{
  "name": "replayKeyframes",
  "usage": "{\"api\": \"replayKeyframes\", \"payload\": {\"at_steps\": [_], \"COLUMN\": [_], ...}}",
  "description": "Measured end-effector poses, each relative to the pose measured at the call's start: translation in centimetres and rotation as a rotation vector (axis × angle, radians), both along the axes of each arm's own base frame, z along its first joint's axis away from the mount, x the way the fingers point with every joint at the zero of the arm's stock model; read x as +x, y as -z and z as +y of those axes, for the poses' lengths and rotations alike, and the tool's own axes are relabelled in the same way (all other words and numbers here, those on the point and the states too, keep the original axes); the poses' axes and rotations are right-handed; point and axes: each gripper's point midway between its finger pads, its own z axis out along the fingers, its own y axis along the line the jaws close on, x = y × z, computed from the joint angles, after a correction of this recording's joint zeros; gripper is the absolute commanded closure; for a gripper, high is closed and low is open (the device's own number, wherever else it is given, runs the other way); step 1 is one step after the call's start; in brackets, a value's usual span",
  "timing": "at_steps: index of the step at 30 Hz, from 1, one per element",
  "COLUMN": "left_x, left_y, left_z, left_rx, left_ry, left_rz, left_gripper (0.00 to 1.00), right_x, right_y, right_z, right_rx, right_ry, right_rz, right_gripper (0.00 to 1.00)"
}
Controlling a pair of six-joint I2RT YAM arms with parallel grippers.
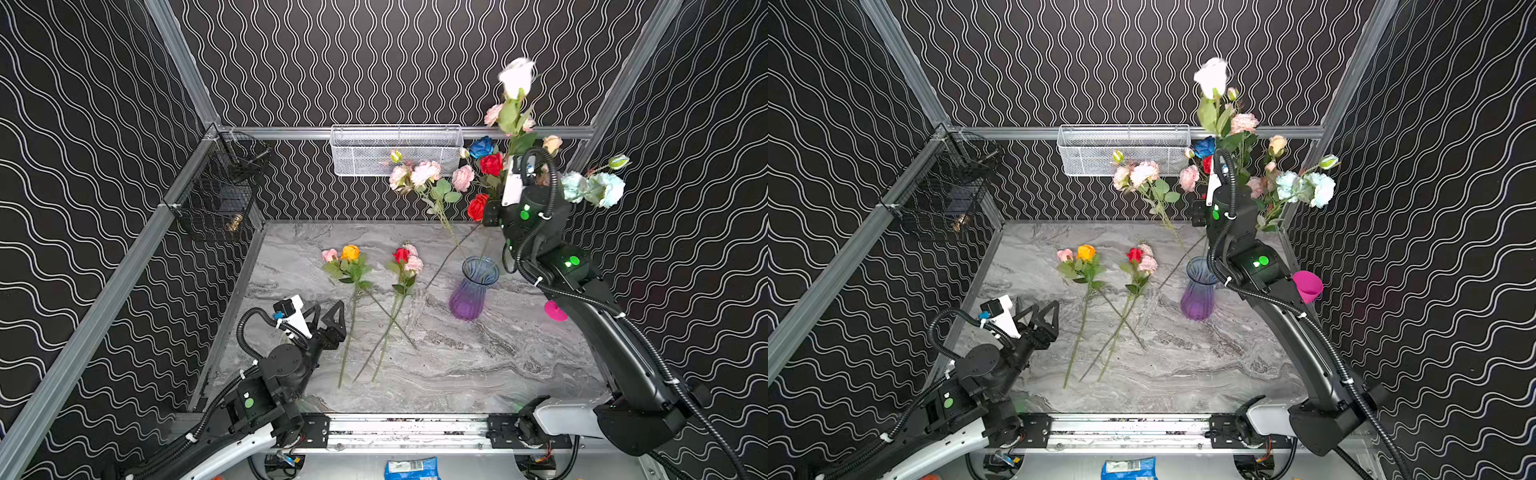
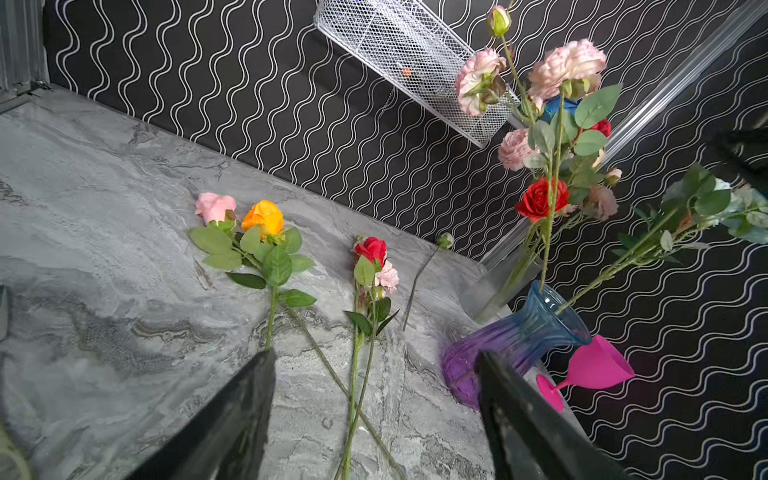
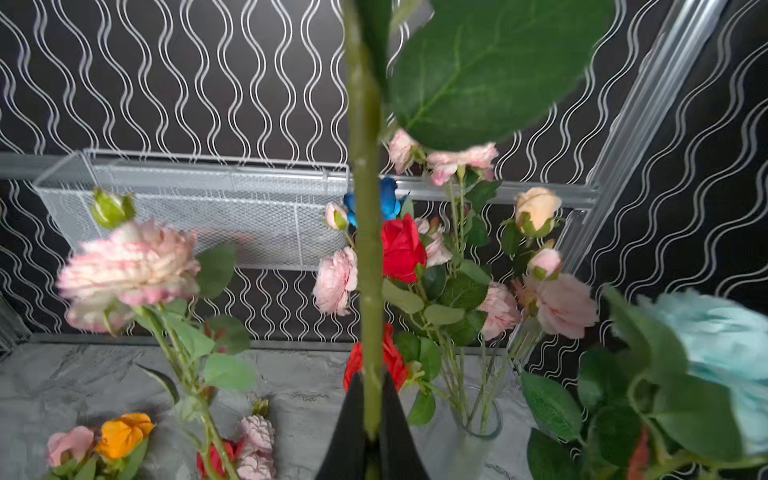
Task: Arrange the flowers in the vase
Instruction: 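Carry the white rose into the blue-purple vase with the right gripper, then open the right gripper to release the white rose while the left reaches the yellow rose, then grasp the yellow rose stem with the left gripper and lift it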
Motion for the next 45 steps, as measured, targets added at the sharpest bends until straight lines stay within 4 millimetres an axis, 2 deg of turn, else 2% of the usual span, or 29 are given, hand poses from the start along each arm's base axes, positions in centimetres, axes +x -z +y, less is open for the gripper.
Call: {"api": "replayKeyframes", "payload": {"at_steps": [4, 5, 6, 7, 8, 10, 12, 14, 17, 20, 24, 27, 30, 33, 35, 38, 41, 43, 45], "left_x": [0.0, 0.0, 0.0, -0.1, -0.1, -0.1, -0.1, -0.2, -0.2, -0.1, 0.4, 1.2, 2.8, 5.9, 8.4, 11.4, 14.2, 15.9, 16.7], "left_y": [1.1, 1.3, 1.5, 1.7, 1.7, 2.0, 2.4, 2.8, 3.6, 4.2, 4.9, 6.0, 7.5, 9.4, 11.0, 14.8, 17.9, 19.4, 20.7], "left_z": [0.0, 0.0, 0.1, 0.1, 0.1, 0.1, -0.2, -0.4, -0.7, -1.1, -2.0, -2.9, -4.0, -4.5, -3.7, -1.8, -1.2, -2.6, -4.1], "left_rx": [0.017, 0.022, 0.025, 0.026, 0.025, 0.029, 0.035, 0.042, 0.050, 0.063, 0.124, 0.189, 0.251, 0.258, 0.225, 0.178, 0.160, 0.177, 0.198], "left_ry": [0.001, 0.000, -0.001, -0.001, -0.002, -0.001, 0.012, 0.024, 0.036, 0.050, 0.058, 0.058, 0.053, 0.040, 0.009, -0.037, -0.041, 0.022, 0.087], "left_rz": [0.022, 0.026, 0.031, 0.037, 0.040, 0.044, 0.051, 0.058, 0.069, 0.080, 0.102, 0.140, 0.195, 0.296, 0.366, 0.496, 0.610, 0.658, 0.690], "left_gripper": [0.21, 0.20, 0.19, 0.20, 0.20, 0.20, 0.20, 0.20, 0.20, 0.20, 0.21, 0.20, 0.21, 0.23, 0.23, 0.25, 0.35, 0.37, 0.37], "right_x": [1.0, 1.1, 1.2, 1.2, 1.3, 1.3, 1.1, 0.6, -0.2, -0.9, -3.0, -4.9, -7.2, -9.6, -10.4, -11.3, -12.0, -12.2, -12.3], "right_y": [3.9, 4.7, 5.6, 6.5, 7.3, 8.5, 9.1, 9.5, 9.0, 7.6, 5.3, 3.9, 4.4, 7.1, 8.5, 9.5, 10.4, 10.7, 10.6], "right_z": [0.1, 0.5, 0.7, 0.9, 1.0, 0.9, 0.7, 0.3, -0.3, -0.5, -0.3, 0.7, 2.8, 4.9, 5.3, 5.5, 5.8, 5.8, 5.9], "right_rx": [-0.007, 0.005, 0.001, 0.004, 0.013, 0.021, 0.044, 0.073, 0.097, 0.129, 0.173, 0.206, 0.224, 0.212, 0.223, 0.252, 0.282, 0.292, 0.298], "right_ry": [-0.009, -0.023, -0.029, -0.037, -0.037, -0.028, -0.016, -0.002, 0.021, 0.019, -0.020, -0.083, -0.177, -0.272, -0.297, -0.322, -0.348, -0.352, -0.360], "right_rz": [0.079, 0.095, 0.114, 0.135, 0.151, 0.183, 0.197, 0.207, 0.208, 0.188, 0.136, 0.105, 0.092, 0.125, 0.149, 0.169, 0.191, 0.198, 0.198], "right_gripper": [1.00, 0.96, 0.87, 0.71, 0.67, 0.66, 0.58, 0.57, 0.56, 0.56, 0.56, 0.64, 0.71, 0.75, 0.75, 0.75, 0.75, 0.76, 0.78]}}
